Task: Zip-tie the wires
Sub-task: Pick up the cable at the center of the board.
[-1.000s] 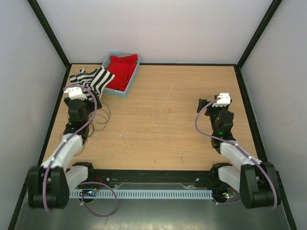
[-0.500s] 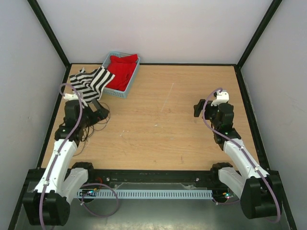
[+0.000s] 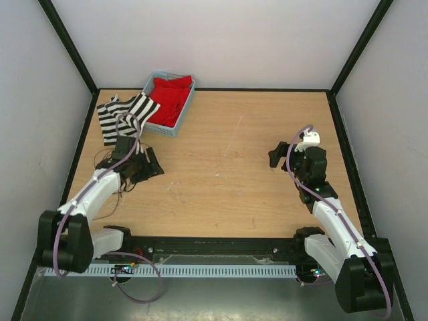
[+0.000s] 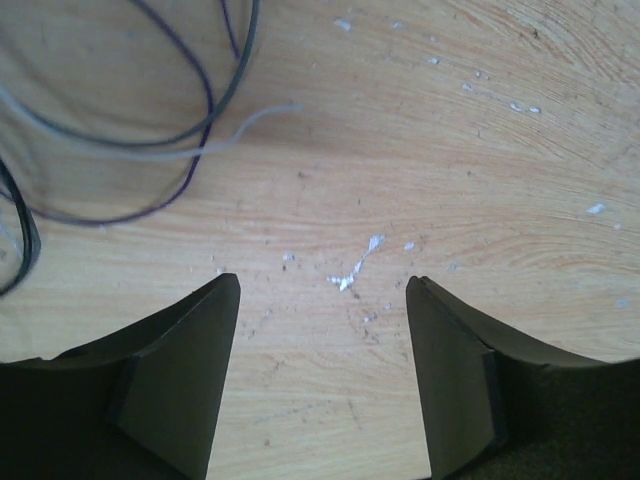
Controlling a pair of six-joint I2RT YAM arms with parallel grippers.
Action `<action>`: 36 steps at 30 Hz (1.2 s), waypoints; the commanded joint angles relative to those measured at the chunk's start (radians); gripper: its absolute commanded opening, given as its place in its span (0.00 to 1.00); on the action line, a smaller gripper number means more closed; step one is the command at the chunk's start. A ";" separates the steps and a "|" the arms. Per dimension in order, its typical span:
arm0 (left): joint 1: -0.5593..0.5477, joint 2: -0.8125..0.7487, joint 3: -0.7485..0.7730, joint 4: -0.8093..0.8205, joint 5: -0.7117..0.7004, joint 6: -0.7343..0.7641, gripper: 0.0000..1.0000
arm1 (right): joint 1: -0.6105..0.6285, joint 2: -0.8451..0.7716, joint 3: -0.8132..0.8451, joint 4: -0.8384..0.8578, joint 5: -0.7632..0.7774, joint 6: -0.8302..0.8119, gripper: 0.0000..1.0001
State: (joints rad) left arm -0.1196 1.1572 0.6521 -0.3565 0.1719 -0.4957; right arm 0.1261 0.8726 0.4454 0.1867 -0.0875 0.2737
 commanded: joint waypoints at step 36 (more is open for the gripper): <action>-0.176 0.540 0.330 0.010 -0.410 0.213 0.49 | 0.003 0.001 -0.034 0.087 -0.049 0.036 0.99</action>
State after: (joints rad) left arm -0.2855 1.6653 0.9565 -0.3264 -0.2424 -0.2760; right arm 0.1261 0.8707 0.4221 0.2386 -0.1284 0.2966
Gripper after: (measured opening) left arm 0.503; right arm 0.993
